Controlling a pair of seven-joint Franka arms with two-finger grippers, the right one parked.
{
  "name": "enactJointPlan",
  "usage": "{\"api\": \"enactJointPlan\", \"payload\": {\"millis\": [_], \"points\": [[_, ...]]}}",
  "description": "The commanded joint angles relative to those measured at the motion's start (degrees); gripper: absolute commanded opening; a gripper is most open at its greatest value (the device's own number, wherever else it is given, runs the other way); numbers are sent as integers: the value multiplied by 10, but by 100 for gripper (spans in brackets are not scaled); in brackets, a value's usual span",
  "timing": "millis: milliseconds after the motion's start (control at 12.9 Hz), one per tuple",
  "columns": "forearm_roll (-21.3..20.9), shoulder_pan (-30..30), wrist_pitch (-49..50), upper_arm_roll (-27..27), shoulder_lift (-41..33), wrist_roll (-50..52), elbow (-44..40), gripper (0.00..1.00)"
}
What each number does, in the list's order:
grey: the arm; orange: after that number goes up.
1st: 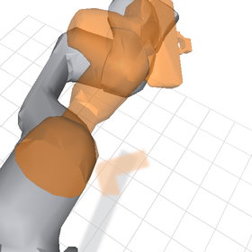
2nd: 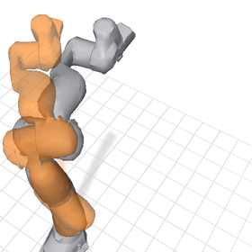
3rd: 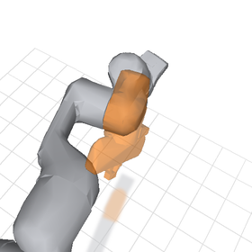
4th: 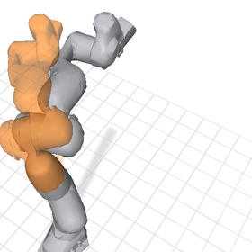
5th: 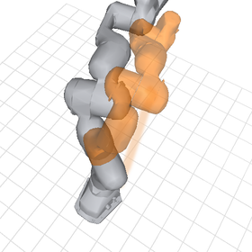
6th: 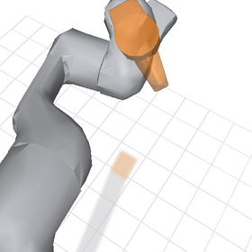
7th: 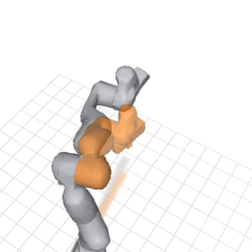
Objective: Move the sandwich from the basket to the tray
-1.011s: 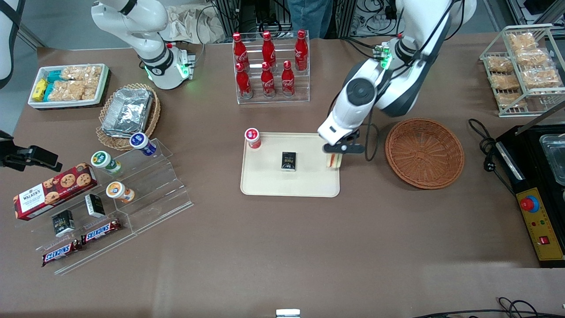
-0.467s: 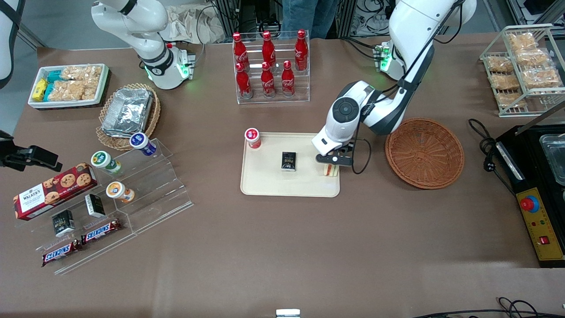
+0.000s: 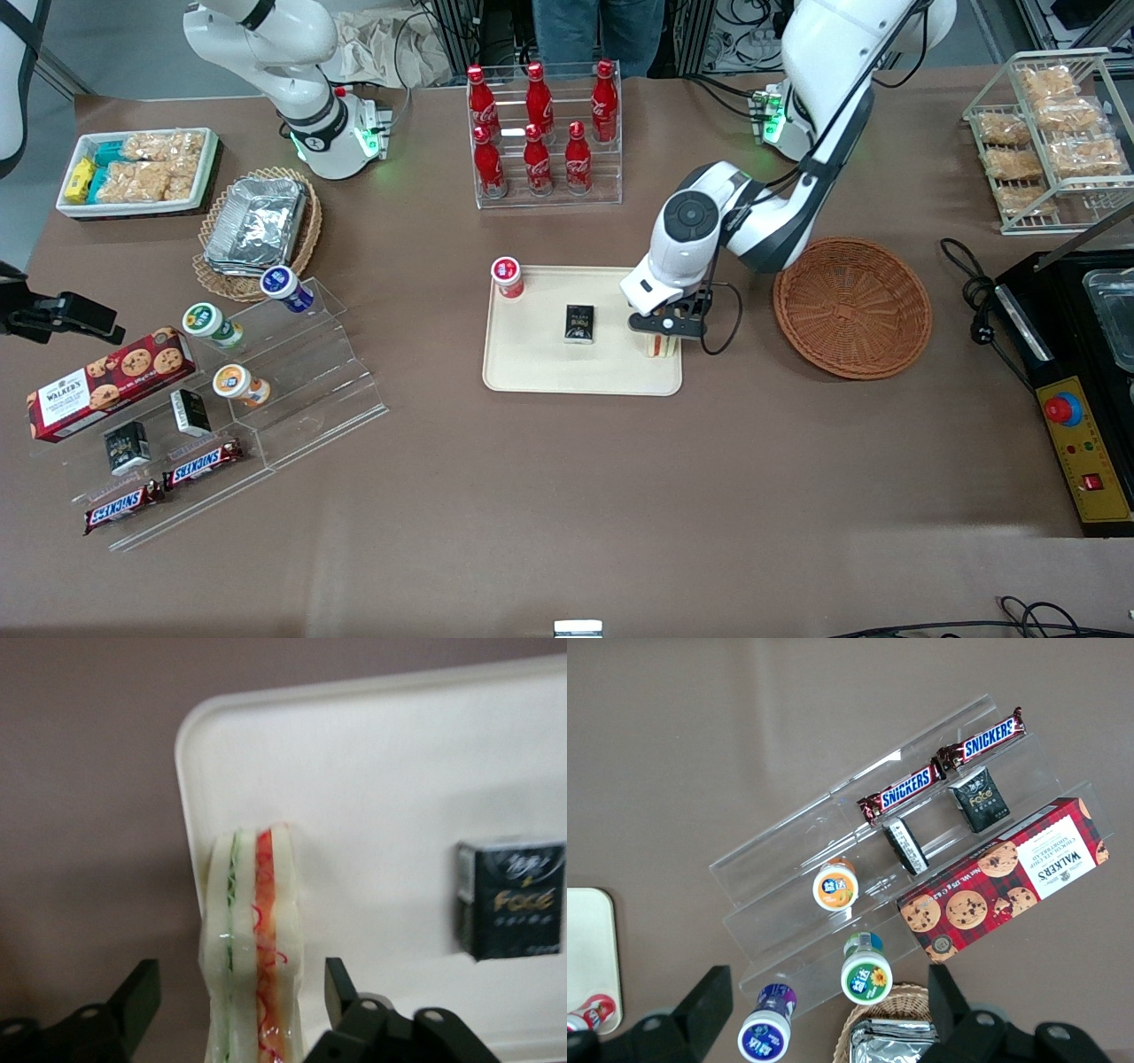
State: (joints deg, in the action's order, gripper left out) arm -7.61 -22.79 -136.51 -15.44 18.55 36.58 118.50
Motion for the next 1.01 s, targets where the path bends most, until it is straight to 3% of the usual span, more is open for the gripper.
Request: {"api": "enactJointPlan", "payload": {"millis": [0, 233, 467, 856, 933], "points": [[0, 16, 116, 1, -115, 46, -17, 100], [34, 73, 264, 1, -183, 2, -97, 100], [55, 149, 474, 2, -184, -95, -250, 100], [125, 326, 514, -3, -197, -212, -320, 100], [134, 331, 517, 2, -197, -238, -319, 100]]}}
